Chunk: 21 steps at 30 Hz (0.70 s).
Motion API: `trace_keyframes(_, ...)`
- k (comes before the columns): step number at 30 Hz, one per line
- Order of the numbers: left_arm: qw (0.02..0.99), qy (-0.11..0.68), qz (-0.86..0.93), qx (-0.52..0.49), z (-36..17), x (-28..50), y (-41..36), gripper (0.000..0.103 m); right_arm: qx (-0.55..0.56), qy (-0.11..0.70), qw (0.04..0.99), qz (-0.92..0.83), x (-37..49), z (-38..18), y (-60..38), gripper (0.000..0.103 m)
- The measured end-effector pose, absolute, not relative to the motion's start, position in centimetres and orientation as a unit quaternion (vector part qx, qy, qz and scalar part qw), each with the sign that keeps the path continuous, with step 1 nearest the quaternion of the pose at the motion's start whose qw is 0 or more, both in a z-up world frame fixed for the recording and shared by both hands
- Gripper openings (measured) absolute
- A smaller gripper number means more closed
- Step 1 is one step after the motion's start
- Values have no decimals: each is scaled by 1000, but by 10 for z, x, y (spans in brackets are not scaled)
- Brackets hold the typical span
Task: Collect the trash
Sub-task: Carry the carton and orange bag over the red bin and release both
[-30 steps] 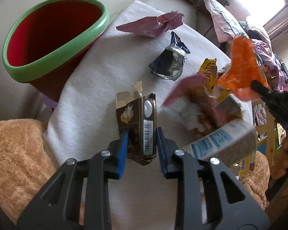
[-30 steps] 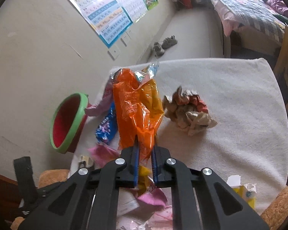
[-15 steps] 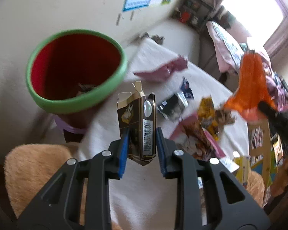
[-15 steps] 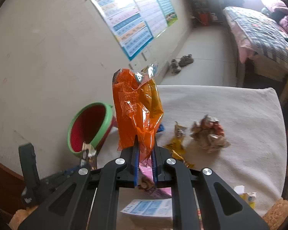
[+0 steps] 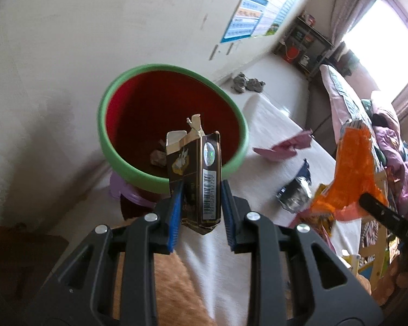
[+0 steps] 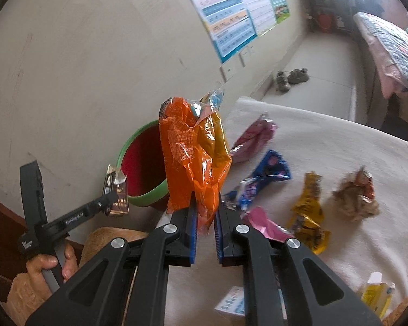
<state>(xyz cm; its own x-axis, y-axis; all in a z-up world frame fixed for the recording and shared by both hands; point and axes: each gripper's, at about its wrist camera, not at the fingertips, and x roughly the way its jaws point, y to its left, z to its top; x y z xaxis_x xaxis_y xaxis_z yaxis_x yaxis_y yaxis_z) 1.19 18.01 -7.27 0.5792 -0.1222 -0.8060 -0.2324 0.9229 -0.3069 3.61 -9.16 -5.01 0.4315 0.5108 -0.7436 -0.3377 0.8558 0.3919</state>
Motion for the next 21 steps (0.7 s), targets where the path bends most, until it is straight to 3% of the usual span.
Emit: trace_keyframes(21,859,455,60,-226,-85,30,220,26,-5,467,831,302,71,-56,16,10)
